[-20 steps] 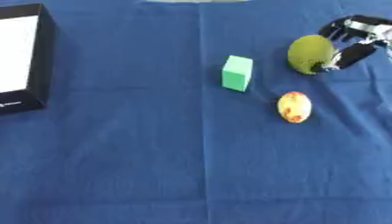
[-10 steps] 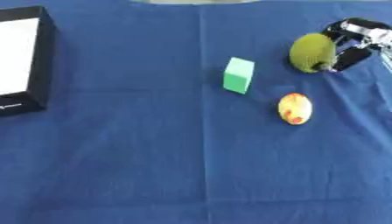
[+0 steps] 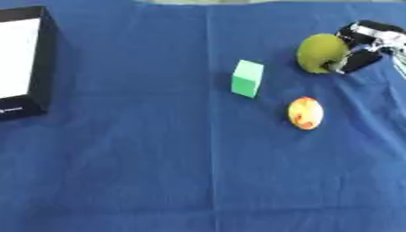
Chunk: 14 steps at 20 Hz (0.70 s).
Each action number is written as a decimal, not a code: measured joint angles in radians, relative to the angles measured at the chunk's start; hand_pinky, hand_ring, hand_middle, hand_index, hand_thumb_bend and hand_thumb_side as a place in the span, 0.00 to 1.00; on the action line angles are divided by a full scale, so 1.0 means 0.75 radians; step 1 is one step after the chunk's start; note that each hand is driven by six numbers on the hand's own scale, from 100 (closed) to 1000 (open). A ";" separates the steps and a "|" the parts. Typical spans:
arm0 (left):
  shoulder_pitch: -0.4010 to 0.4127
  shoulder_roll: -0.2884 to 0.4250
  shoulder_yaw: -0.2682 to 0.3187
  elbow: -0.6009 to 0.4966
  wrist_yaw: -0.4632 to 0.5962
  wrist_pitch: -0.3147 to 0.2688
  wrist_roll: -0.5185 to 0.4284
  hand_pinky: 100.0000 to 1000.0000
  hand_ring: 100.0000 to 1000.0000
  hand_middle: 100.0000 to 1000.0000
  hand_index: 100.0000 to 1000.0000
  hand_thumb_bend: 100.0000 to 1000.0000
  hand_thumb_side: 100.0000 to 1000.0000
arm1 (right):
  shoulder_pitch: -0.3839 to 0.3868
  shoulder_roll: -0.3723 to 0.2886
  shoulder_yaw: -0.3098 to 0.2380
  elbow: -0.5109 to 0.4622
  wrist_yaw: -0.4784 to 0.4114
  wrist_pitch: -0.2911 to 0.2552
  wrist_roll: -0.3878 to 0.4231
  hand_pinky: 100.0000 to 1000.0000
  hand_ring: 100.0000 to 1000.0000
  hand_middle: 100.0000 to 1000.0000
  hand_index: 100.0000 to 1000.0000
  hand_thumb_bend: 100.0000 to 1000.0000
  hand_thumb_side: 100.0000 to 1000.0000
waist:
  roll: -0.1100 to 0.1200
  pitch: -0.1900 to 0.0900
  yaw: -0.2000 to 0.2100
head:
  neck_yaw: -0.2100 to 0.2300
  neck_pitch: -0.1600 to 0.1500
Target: Pick up the objects with one hand, pass them to the other hand, and then place them into the box on the other side of the table.
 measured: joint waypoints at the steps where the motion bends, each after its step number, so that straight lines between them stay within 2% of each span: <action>1: 0.000 0.000 0.000 0.000 0.000 0.000 0.000 0.73 0.86 0.83 0.75 0.29 0.75 | 0.005 -0.003 0.002 -0.022 -0.008 0.005 -0.002 0.74 0.62 0.37 0.45 0.18 0.00 | 0.000 -0.001 -0.001 | 0.001 0.000; 7: 0.005 0.001 0.000 0.000 0.000 0.001 -0.001 0.73 0.86 0.83 0.75 0.29 0.74 | 0.049 -0.018 -0.001 -0.176 -0.075 0.077 -0.069 0.72 0.61 0.36 0.43 0.14 0.00 | -0.001 -0.019 -0.021 | 0.003 0.002; 14: 0.003 0.018 -0.003 -0.029 0.000 -0.002 -0.010 0.73 0.85 0.83 0.75 0.28 0.73 | 0.127 -0.013 -0.056 -0.385 -0.243 0.157 -0.201 0.70 0.59 0.36 0.42 0.08 0.00 | 0.001 -0.046 -0.033 | 0.003 0.013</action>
